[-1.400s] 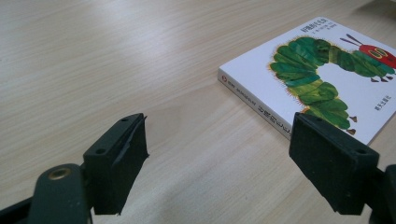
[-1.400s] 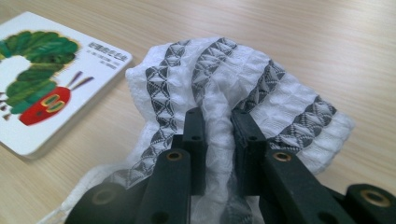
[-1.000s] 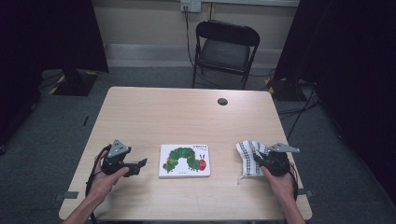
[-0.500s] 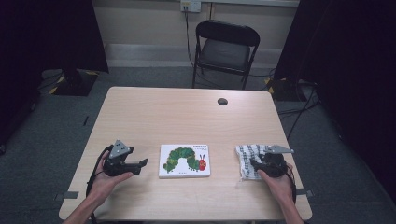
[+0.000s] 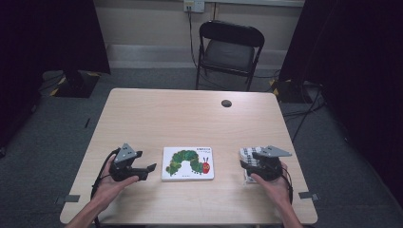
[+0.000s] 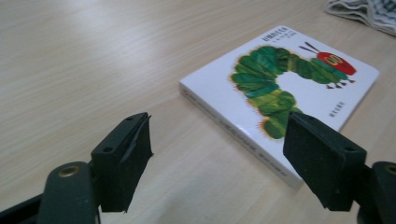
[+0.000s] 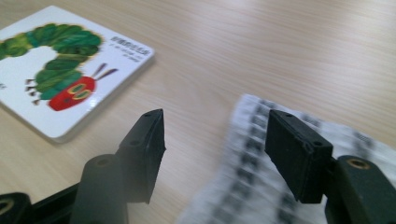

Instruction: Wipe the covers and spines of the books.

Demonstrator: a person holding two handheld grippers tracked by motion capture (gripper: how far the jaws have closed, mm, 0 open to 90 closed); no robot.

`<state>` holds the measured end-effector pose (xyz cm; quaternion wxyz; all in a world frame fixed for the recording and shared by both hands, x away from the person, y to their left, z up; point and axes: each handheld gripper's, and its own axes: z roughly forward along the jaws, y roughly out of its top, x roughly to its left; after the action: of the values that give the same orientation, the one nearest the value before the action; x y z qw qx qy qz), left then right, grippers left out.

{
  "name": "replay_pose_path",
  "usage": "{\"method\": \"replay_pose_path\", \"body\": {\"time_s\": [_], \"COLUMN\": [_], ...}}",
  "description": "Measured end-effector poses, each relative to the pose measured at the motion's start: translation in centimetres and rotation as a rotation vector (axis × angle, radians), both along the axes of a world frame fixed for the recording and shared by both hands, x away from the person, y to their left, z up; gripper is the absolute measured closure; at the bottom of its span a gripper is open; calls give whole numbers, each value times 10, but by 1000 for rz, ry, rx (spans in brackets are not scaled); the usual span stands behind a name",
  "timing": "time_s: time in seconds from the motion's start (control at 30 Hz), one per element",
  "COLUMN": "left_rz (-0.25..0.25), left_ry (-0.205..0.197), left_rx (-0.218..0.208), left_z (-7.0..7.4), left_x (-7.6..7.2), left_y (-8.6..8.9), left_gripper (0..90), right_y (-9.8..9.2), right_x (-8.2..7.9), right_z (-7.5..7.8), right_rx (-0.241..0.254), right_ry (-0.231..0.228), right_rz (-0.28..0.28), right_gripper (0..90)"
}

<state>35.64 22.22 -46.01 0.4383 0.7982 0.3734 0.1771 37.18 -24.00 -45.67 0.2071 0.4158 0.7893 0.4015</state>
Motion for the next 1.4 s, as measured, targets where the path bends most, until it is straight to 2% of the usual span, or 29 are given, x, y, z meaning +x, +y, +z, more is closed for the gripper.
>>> {"method": "replay_pose_path", "body": {"time_s": [0.07,0.23,0.27,0.33,0.4,0.47,0.53,0.57,0.63,0.7,0.73,0.77,0.83,0.97,1.07,1.17,1.27,1.33,1.4], "left_rz": [-13,-36,-38,-40,-46,-43,-53,-44,-49,-32,-45,-56,-78,-42,-43,-60,-83,-77,-83], "left_ry": [5,30,23,-2,13,12,16,26,36,69,73,59,71,72,108,125,139,147,149], "left_rx": [-3,-56,-51,-9,11,29,44,34,43,4,18,39,64,50,44,41,59,29,21], "left_z": [0,3,5,9,9,10,10,9,5,-1,-3,-4,-6,-10,-16,-19,-24,-26,-27], "left_x": [-1,-1,-2,0,4,9,15,17,21,22,21,19,19,26,31,31,31,32,32], "left_y": [-3,-10,-11,-14,-19,-24,-28,-30,-34,-38,-40,-42,-44,-41,-41,-42,-44,-44,-43], "left_gripper": [224,225,222,227,222,210,212,225,239,296,292,307,314,349,345,343,379,375,378], "right_y": [11,41,44,54,61,68,74,78,85,91,96,99,104,108,111,110,110,110,111], "right_x": [0,3,4,8,12,19,26,30,36,39,40,40,40,36,34,35,35,35,35], "right_z": [0,0,1,3,6,8,7,5,-1,-6,-10,-13,-18,-27,-31,-31,-34,-34,-34], "right_rx": [4,1,0,18,22,37,51,54,60,57,55,49,49,44,22,35,28,25,23], "right_ry": [4,14,16,16,9,2,16,24,44,61,80,88,101,124,139,145,149,145,142], "right_rz": [37,119,125,142,153,153,158,156,166,174,187,197,210,227,230,227,218,220,221], "right_gripper": [378,381,382,383,379,379,380,380,381,381,379,377,377,376,354,355,360,360,361]}}
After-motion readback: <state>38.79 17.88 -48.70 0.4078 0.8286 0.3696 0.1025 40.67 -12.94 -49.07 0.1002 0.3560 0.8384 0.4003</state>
